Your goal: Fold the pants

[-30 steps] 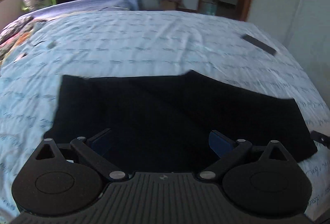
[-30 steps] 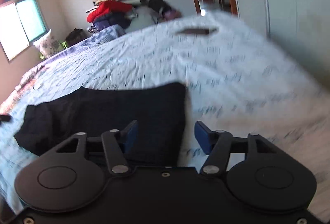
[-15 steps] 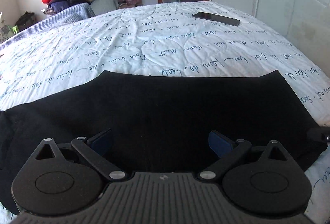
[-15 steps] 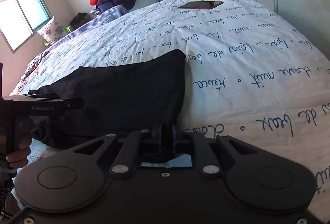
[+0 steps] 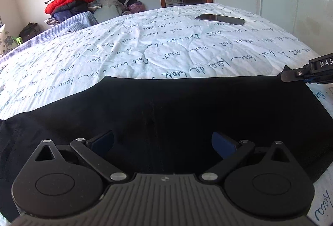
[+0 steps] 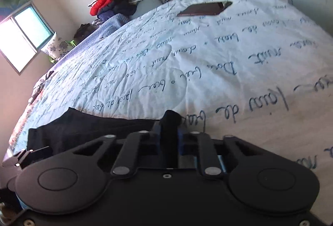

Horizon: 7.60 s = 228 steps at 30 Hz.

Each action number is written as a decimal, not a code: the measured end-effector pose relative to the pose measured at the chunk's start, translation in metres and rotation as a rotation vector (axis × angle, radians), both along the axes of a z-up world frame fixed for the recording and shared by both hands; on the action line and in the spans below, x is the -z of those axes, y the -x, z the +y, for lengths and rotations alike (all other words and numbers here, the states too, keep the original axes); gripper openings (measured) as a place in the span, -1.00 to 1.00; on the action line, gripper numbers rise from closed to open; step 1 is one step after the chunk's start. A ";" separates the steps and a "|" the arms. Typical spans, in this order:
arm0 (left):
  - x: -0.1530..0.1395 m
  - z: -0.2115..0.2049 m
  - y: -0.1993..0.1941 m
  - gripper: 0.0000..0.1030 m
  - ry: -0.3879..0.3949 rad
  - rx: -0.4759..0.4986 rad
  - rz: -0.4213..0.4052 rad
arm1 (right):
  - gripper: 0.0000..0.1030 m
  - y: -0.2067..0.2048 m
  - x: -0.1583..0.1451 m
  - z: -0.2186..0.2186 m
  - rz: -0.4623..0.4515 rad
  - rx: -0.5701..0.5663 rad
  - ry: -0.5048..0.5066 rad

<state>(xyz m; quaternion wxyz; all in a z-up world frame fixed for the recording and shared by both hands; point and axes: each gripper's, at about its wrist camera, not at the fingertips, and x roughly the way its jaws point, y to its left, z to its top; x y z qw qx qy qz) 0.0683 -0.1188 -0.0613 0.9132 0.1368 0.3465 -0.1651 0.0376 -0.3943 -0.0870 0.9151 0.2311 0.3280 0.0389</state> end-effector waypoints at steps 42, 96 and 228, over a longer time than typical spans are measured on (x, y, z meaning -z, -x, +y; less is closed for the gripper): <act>-0.028 0.068 0.018 0.98 0.039 -0.216 -0.032 | -0.11 0.019 -0.022 0.150 -0.029 -0.189 0.450; -0.024 0.415 -0.023 0.96 0.849 -0.587 0.400 | -0.68 0.033 0.000 0.521 -0.555 -0.936 1.156; -0.007 0.010 -0.099 0.47 0.119 -0.260 0.170 | -0.78 0.013 -0.013 0.026 -0.102 0.010 0.208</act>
